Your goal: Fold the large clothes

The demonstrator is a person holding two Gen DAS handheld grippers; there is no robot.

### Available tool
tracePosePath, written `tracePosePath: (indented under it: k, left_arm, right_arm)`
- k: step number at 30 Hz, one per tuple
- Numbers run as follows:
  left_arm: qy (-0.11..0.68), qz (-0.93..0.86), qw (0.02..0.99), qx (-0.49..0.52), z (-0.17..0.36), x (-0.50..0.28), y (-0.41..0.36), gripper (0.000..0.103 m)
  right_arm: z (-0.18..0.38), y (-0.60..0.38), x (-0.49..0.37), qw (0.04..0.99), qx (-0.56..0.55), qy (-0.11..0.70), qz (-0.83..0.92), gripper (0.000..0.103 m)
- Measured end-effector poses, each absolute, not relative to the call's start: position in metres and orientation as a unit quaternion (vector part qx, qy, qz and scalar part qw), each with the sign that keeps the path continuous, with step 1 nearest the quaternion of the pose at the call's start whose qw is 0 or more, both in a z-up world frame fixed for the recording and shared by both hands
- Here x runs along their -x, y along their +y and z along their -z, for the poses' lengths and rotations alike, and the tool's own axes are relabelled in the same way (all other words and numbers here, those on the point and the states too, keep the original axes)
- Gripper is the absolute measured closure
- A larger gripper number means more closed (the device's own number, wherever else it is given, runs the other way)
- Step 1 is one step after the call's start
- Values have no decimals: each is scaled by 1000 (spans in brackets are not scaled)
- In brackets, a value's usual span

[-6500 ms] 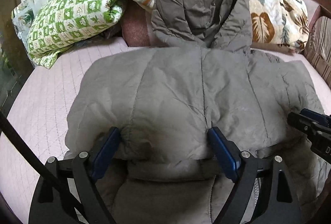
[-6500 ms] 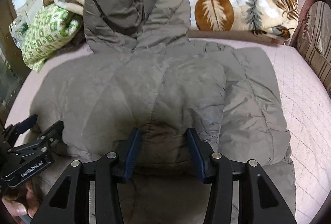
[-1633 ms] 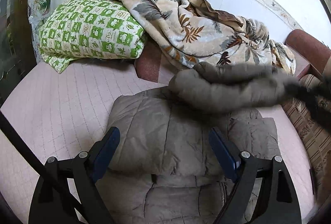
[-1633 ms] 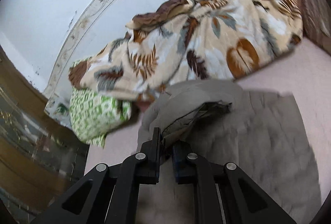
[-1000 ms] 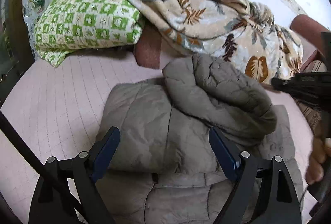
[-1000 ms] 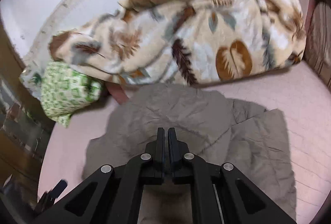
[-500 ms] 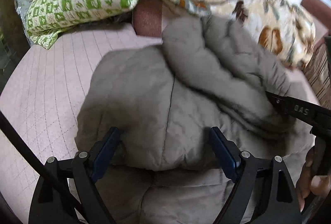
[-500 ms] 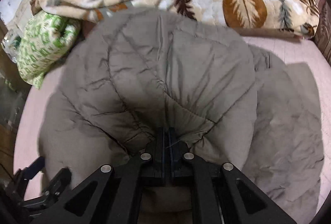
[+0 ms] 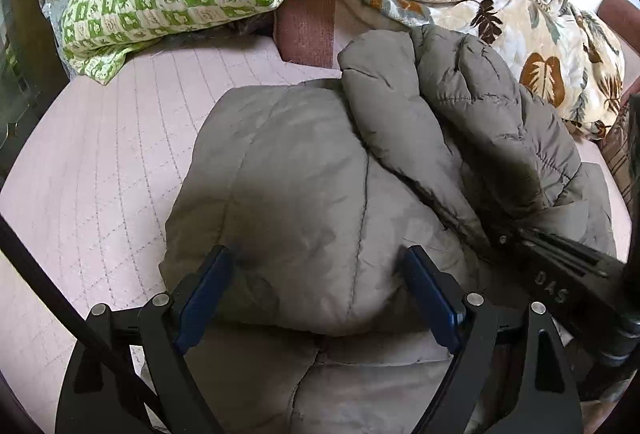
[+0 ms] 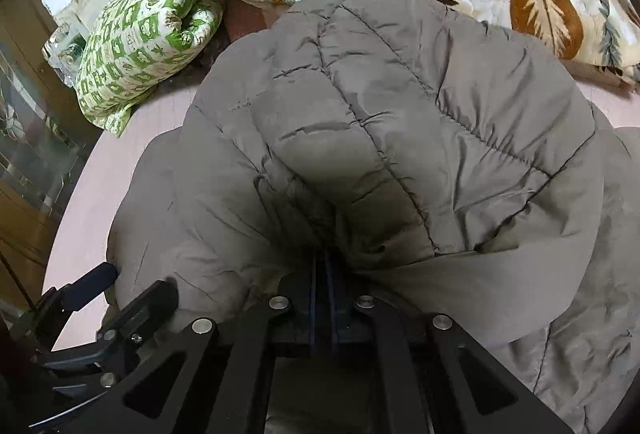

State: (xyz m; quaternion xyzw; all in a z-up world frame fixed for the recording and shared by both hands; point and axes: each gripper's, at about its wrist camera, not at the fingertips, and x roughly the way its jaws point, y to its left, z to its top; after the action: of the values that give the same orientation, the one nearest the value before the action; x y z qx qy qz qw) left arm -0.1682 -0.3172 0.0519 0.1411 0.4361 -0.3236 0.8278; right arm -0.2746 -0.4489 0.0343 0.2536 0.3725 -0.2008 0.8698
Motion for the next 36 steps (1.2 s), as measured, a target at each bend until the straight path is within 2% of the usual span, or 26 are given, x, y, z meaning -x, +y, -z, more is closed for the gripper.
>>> tracePosePath:
  k: [2, 5, 9, 17, 21, 25, 30, 36]
  left_arm:
    - [431, 335, 828, -131, -58, 170, -315, 16]
    - [418, 345, 832, -119, -66, 173, -312, 16]
    - [412, 353, 832, -116, -68, 176, -313, 16]
    - [438, 342, 817, -153, -42, 177, -326, 16]
    - [439, 343, 814, -163, -35, 178, -329, 12]
    - [429, 351, 818, -154, -48, 185, -324, 13]
    - [396, 359, 832, -146, -82, 204, -303, 13]
    - [360, 371, 841, -158, -111, 252, -257, 13]
  right_arm:
    - [-45, -448, 277, 870, -255, 375, 196, 97]
    - [-79, -450, 299, 891, -254, 325, 189, 97]
    - [-101, -460, 324, 894, -237, 307, 224, 97]
    - [-46, -486, 336, 862, -246, 359, 259, 97]
    - [-25, -490, 330, 856, -260, 364, 260, 97]
    - [-31, -496, 328, 850, -271, 375, 250, 97]
    - [-71, -475, 371, 863, -298, 334, 234, 97]
    - [-80, -415, 448, 872, -293, 333, 209, 81]
